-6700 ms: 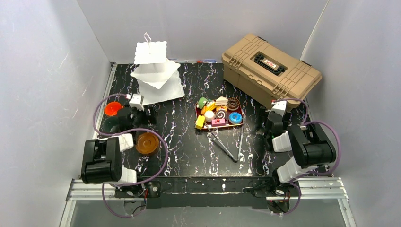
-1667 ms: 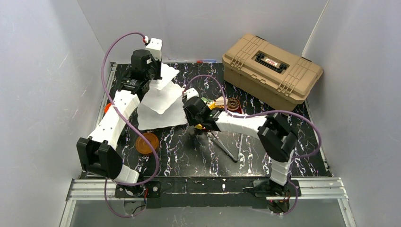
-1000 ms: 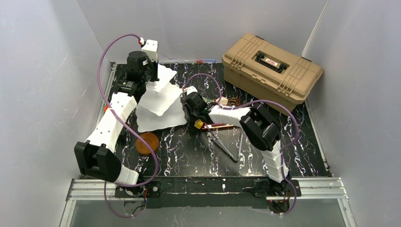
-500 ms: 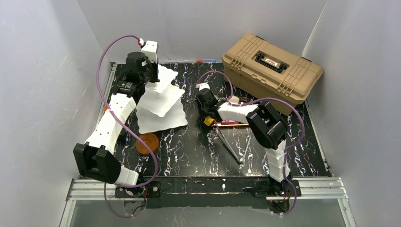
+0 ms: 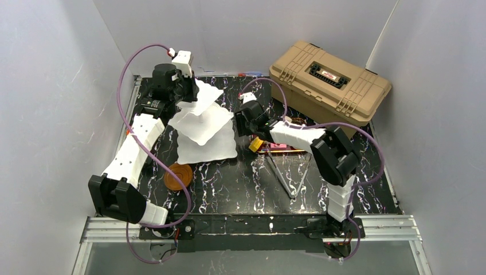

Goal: Serve the afternoon tea
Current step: Adjust the tray at the center of the board.

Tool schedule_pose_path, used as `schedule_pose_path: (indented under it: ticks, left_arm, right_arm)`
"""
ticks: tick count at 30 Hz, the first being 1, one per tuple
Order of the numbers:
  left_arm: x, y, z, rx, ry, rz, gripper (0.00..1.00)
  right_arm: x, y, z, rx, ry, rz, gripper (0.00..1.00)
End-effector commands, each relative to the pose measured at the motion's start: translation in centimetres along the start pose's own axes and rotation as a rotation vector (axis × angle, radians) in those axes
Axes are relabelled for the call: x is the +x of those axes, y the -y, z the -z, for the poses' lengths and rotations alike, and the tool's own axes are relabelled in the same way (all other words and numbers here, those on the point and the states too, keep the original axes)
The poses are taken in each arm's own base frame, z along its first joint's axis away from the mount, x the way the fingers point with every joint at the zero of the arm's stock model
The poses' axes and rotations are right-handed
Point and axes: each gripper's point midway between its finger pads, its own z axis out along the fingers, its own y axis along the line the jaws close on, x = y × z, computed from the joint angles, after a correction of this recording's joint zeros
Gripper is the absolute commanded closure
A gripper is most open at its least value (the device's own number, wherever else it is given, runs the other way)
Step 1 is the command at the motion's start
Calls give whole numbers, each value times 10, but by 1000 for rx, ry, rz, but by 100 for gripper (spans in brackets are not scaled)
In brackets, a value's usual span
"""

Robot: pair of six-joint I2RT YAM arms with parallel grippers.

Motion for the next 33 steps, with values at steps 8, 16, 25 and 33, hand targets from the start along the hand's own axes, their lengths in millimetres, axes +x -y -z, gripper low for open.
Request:
schedule_pose_path:
  ticks: [8,16,25,33]
  left_arm:
    - [3,35,22,127,-30,24,100]
    - [1,49,23,181,-17,20,100]
    - [-10,40,8,137,57,-28,100]
    - [-30,35,6,90,140,3,100]
  right_arm:
    - [-65,13,81,17,187,-52,22]
    - [-42,55,124,125,202,-110,20]
    - [-14,75,155,150,212,-155,20]
    - [0,80,163,154,194,-169,20]
